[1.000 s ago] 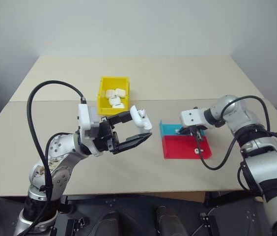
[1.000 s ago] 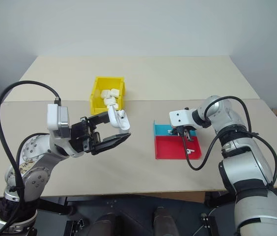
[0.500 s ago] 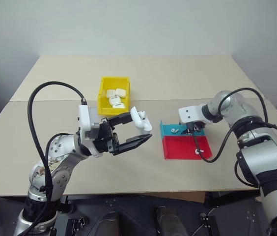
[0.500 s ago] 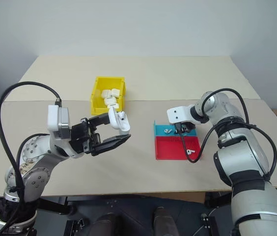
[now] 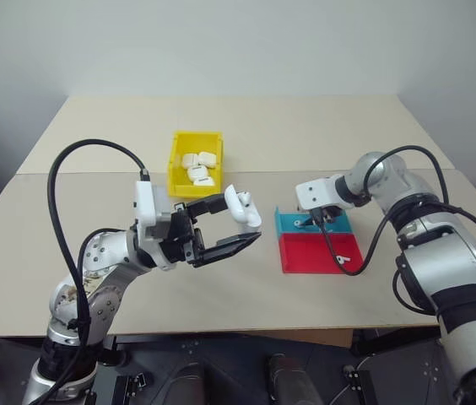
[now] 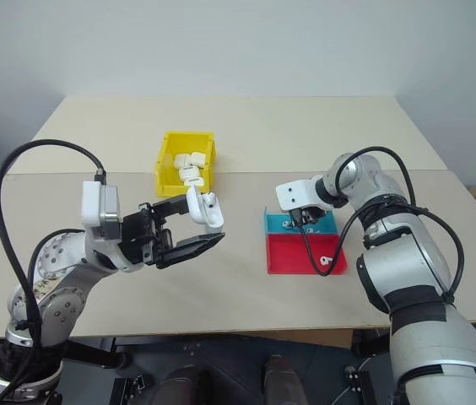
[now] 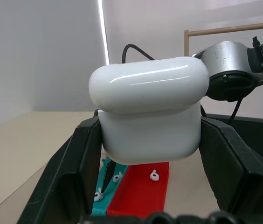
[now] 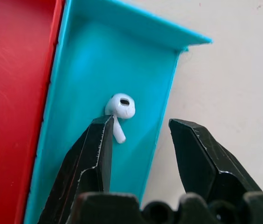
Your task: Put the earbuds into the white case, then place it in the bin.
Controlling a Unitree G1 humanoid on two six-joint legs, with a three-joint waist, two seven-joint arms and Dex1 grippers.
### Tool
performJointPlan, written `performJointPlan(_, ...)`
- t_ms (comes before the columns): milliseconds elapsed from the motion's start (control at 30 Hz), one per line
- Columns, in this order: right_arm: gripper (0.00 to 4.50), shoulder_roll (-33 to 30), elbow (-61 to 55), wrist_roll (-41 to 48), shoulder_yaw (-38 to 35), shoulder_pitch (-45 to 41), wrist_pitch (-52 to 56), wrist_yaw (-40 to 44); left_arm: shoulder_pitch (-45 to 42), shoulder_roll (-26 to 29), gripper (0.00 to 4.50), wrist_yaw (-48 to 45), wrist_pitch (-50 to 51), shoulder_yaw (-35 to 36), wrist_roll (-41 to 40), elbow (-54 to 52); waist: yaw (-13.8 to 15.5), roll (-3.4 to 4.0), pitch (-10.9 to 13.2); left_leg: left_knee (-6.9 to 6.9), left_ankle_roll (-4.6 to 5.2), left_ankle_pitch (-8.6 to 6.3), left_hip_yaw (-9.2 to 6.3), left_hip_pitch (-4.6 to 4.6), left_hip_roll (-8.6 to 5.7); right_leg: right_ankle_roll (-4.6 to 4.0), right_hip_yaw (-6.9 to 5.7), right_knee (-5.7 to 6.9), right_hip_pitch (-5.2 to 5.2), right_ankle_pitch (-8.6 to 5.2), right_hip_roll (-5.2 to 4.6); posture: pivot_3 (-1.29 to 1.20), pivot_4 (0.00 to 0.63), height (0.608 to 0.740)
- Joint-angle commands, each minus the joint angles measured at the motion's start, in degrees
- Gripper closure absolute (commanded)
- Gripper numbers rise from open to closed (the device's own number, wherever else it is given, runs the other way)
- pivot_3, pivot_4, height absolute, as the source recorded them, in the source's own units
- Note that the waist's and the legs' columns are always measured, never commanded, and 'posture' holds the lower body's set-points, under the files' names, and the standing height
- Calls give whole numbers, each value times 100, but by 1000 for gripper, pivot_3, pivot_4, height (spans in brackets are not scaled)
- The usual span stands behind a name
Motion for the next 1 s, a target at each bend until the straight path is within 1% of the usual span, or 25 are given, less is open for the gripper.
performJointPlan(33,2173,-45,37,-39,-18,-53,-159,-69,-101,27,1652,-62,-108,48,-6,-41,0,0,0,0,0,0,0,0,0,0,0,0,0,0,0,0,150,740)
performJointPlan(333,2173,42,113,-52,-55,-5,-234,-50,-31,38,1652,-154,-130,57,-9,-76,-9,0,0,0,0,0,-1,1,1,0,0,1,0,0,1,0,150,740)
performJointPlan(467,2173,95,151,-42,-71,-8,-196,-59,8,78,1652,-364,-145,15,-52,-36,-10,0,0,0,0,0,-2,1,1,0,0,1,0,0,1,0,150,740)
performJointPlan(700,2173,170,209,-130,-20,6,-109,-206,122,104,1652,-769,-428,-243,327,287,-16,2,-1,0,0,0,5,15,1,-1,0,1,13,0,2,0,150,740)
performJointPlan(867,2173,193,213,-82,-53,27,-74,-144,191,-43,1652,-687,-530,-391,506,353,-12,2,-1,0,0,0,6,15,1,-1,0,0,14,0,2,0,150,740)
performJointPlan(1000,2173,208,214,-44,-80,51,-58,-77,259,-42,1652,-659,-551,-427,622,355,-18,2,-1,0,0,0,5,16,2,-1,0,1,15,0,2,0,150,740)
